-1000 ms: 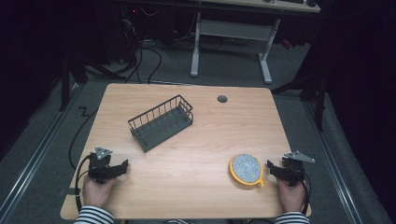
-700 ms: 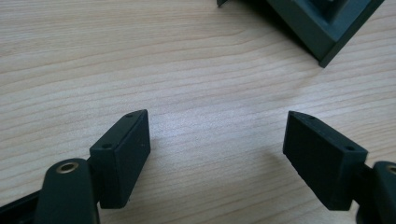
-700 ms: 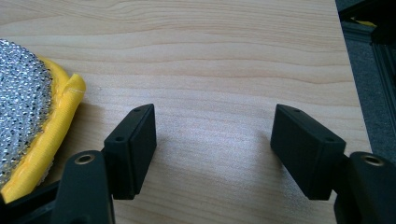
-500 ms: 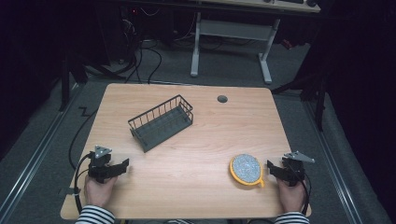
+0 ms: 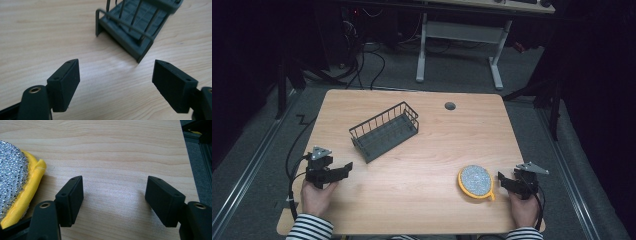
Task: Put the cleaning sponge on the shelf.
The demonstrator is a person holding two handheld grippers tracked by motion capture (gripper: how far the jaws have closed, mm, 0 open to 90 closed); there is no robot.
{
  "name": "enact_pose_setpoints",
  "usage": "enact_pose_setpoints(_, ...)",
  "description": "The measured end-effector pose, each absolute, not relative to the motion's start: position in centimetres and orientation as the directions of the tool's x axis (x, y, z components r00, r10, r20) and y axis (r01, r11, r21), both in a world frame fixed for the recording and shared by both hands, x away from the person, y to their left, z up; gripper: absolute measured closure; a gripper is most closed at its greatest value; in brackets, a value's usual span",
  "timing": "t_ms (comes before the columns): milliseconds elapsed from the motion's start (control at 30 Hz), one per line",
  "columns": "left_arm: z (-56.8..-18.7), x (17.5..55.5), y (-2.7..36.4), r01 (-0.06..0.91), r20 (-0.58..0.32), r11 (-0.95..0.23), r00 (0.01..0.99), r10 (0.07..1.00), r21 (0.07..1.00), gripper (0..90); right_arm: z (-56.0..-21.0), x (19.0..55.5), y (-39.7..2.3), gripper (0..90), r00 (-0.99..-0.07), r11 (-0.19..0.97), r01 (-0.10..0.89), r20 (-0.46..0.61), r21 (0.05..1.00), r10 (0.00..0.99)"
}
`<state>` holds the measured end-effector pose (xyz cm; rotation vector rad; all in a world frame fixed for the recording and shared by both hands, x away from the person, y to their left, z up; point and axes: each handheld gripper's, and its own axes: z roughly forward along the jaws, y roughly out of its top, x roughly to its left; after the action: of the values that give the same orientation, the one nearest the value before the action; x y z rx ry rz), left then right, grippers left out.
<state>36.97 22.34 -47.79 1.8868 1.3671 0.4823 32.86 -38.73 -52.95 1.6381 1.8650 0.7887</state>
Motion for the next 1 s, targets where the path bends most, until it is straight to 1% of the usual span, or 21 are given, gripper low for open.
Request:
enact_pose_setpoints(100,-46.5,37.3,21.9,0.634,-0.089,-0.177,0.364,0.927,0.753,22.8,-52.9,32.9,-38.7,31.1,-0.125,0.095,0.682,-0.012,0.725,0.992)
enact_pose_setpoints(267,-45.1,37.8,21.5,0.626,-0.088,-0.182,0.375,0.923,0.758,23.0,-52.9,32.9,-38.7,31.0,-0.124,0.094,0.683,-0.012,0.725,0.992)
enact_pose_setpoints(600,-42.9,39.9,21.2,0.646,-0.128,-0.167,0.384,0.915,0.745,23.1,-53.0,32.9,-38.7,31.1,-0.124,0.094,0.682,-0.012,0.725,0.992)
enact_pose_setpoints(700,-42.5,40.7,21.1,0.655,-0.148,-0.152,0.380,0.913,0.740,23.2,-53.0,32.9,-38.7,31.2,-0.124,0.094,0.682,-0.012,0.725,0.992)
enact_pose_setpoints(833,-42.4,41.8,20.6,0.662,-0.140,-0.164,0.380,0.914,0.731,23.3,-53.0,32.9,-38.7,31.2,-0.124,0.094,0.682,-0.012,0.725,0.992)
enact_pose_setpoints(1000,-42.9,42.7,20.4,0.674,-0.161,-0.145,0.370,0.915,0.724,23.7,-53.0,32.8,-38.7,30.5,-0.113,0.088,0.685,-0.015,0.724,0.994)
